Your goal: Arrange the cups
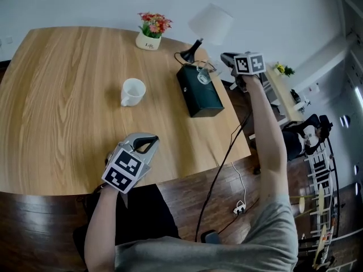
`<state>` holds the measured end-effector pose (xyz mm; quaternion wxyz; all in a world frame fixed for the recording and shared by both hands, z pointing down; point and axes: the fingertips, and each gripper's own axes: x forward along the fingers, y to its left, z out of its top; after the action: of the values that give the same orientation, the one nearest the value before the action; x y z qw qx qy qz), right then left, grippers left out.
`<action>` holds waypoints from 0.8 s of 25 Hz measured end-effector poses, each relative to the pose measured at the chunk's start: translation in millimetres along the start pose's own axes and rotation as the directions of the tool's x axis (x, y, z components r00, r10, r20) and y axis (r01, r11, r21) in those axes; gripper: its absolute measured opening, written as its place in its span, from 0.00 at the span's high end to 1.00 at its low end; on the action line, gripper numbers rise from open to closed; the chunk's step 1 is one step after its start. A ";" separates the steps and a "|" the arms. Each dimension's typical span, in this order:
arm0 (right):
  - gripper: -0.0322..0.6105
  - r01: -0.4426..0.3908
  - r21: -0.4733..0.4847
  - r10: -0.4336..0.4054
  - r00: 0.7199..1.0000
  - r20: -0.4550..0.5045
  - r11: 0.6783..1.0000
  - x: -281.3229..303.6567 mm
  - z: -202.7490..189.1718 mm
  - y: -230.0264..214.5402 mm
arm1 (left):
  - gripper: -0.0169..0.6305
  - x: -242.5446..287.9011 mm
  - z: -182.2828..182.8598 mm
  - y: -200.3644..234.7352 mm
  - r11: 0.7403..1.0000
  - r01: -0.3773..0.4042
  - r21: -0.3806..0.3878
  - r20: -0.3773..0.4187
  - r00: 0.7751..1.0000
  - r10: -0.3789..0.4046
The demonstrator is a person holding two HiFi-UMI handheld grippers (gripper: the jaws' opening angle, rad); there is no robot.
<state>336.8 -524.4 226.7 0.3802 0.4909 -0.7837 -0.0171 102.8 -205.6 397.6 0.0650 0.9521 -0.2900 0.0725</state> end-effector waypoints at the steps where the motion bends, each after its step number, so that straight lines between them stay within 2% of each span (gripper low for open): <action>1: 0.85 -0.009 -0.044 0.011 0.999 0.046 0.999 -8.0 11.6 13.6 | 0.96 0.2 0.4 0.2 1.000 -0.001 0.000 0.000 1.000 0.001; 3: 0.85 -0.029 -0.147 0.046 0.993 0.111 0.989 -23.2 29.1 46.6 | 0.96 1.4 1.2 0.4 1.000 -0.001 0.000 0.001 1.000 0.001; 5: 0.85 -0.063 -0.245 0.098 0.986 0.134 0.967 -35.8 35.7 86.6 | 0.96 2.3 1.3 0.7 1.000 -0.001 0.001 0.000 1.000 0.001; 9: 0.85 -0.150 -0.388 0.200 0.976 0.090 0.909 -48.2 19.9 168.3 | 0.96 1.7 0.0 1.6 1.000 -0.003 0.003 -0.003 1.000 0.003; 15: 0.85 -0.286 -0.479 0.304 0.952 -0.041 0.830 -46.1 -29.3 250.5 | 0.96 5.6 -3.1 1.7 1.000 0.001 0.010 -0.014 1.000 -0.001; 20: 0.85 -0.323 -0.541 0.325 0.941 -0.096 0.777 -54.2 -40.0 281.4 | 0.96 1.6 -3.1 -3.6 1.000 0.014 0.013 -0.016 1.000 -0.014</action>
<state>160.8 -322.6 336.3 0.5009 0.2192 -0.8186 -0.1761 105.8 -203.0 400.7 0.0614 0.9539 -0.2822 0.0817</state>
